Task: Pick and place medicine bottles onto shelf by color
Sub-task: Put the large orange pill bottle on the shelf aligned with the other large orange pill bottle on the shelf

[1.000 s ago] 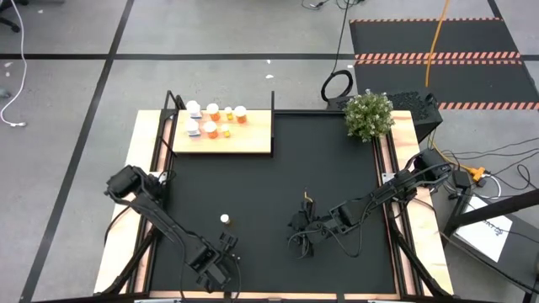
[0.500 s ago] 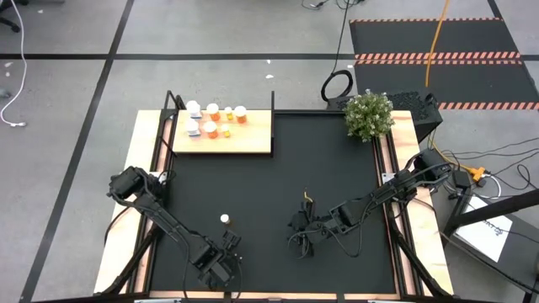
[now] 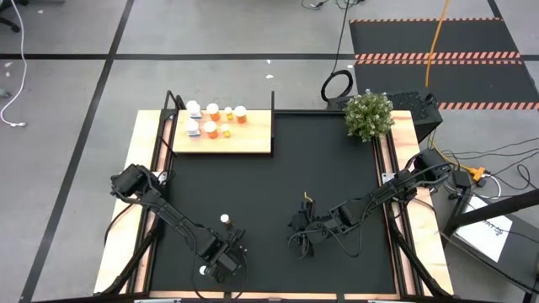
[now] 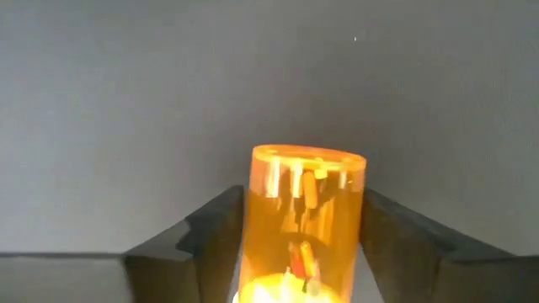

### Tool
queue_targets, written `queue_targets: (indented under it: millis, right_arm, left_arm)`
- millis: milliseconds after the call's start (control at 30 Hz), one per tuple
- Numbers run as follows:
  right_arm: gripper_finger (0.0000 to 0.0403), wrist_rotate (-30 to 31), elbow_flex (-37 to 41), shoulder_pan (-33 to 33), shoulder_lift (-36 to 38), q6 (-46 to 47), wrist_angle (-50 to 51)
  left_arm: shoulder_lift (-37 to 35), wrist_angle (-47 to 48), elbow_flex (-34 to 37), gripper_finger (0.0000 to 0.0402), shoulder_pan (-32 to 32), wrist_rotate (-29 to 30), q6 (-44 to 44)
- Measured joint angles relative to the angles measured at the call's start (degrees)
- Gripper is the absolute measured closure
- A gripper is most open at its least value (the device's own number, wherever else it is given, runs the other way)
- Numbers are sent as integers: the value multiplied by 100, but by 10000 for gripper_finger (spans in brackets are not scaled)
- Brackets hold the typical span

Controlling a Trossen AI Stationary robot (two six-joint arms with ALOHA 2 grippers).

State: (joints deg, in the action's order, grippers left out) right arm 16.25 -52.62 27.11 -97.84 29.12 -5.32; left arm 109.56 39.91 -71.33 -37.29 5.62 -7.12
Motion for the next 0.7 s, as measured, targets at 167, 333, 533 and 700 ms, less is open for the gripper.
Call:
queue_targets:
  millis: [167,333,533,700]
  right_arm:
    - [190,4,0,0,0,10,-2]
    - [190,38,2,-1,0,-14,-38]
    - [190,262,2,53,0,-661,-634]
    - [190,818,2,270,0,-2451,-1444]
  left_arm:
    - [-2,64,-24,223,72,-2,66]
    - [-2,114,-160,224,182,0,162]
    - [-2,790,-772,202,349,302,482]
    - [-9,1387,-1489,211,601,655,652]
